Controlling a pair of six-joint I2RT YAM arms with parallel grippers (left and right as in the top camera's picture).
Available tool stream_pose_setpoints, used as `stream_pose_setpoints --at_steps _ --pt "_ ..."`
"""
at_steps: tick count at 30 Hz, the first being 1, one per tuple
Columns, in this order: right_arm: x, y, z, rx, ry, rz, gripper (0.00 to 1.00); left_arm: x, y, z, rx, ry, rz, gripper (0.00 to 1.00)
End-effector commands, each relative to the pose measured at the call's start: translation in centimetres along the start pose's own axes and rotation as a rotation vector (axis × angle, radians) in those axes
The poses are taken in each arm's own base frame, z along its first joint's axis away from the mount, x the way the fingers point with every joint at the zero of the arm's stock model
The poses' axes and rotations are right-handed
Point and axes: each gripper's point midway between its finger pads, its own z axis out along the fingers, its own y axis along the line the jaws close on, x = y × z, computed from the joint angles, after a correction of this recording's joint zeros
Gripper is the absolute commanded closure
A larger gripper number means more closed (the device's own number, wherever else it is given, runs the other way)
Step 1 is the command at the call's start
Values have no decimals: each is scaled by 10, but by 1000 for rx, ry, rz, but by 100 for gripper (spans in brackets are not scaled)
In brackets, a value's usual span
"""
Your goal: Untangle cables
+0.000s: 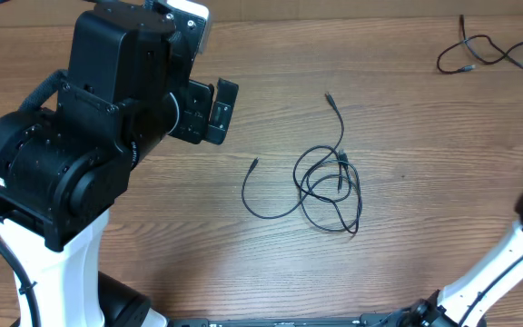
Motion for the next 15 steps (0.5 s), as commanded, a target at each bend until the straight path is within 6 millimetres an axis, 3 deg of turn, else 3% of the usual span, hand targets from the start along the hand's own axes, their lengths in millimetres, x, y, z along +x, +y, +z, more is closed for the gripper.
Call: stream_pose_setpoints --at_steps 1,5,8,11,15 --pt "-13 -20 2 3 3 -28 96 -7 -7 -2 34 -34 7 0" --pt "-4 -26 3 -8 59 -57 96 -12 -11 -3 57 -52 4 0" --pt "17 4 1 -103 116 -155 96 -12 -11 -3 58 -50 3 0" --pt "48 36 -2 -167 177 -212 43 -12 -11 -3 57 -51 -2 0" --pt "94 79 -10 -224 241 -278 30 -12 -11 -3 57 -50 -2 0"
